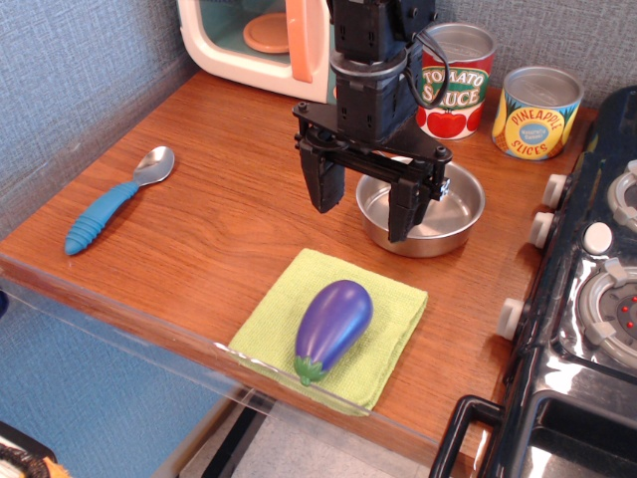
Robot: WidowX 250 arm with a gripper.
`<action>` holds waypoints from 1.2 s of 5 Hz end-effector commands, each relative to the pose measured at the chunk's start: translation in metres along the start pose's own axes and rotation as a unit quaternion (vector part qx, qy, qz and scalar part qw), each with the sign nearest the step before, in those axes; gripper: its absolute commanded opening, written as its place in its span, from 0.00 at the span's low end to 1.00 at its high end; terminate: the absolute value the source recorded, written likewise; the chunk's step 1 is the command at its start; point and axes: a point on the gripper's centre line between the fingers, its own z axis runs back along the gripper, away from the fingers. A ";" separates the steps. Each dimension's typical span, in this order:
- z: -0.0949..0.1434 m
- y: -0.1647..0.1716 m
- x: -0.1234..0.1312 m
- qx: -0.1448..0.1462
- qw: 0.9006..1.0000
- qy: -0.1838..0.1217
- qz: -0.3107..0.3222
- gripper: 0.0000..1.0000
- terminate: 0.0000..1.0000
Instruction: Move the spoon to the center back of table.
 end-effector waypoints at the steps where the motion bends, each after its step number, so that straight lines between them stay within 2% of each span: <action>1: 0.000 0.000 0.000 0.000 1.000 0.000 0.000 1.00 0.00; 2: 0.000 0.023 -0.017 -0.006 1.000 -0.002 0.017 1.00 0.00; 3: 0.005 0.055 -0.036 0.013 0.999 -0.009 0.032 1.00 0.00; 4: 0.007 0.095 -0.055 0.045 0.998 -0.007 0.039 1.00 0.00; 5: -0.002 0.133 -0.072 0.065 0.996 -0.005 0.058 1.00 0.00; 6: -0.013 0.172 -0.084 0.077 0.989 -0.010 0.123 1.00 0.00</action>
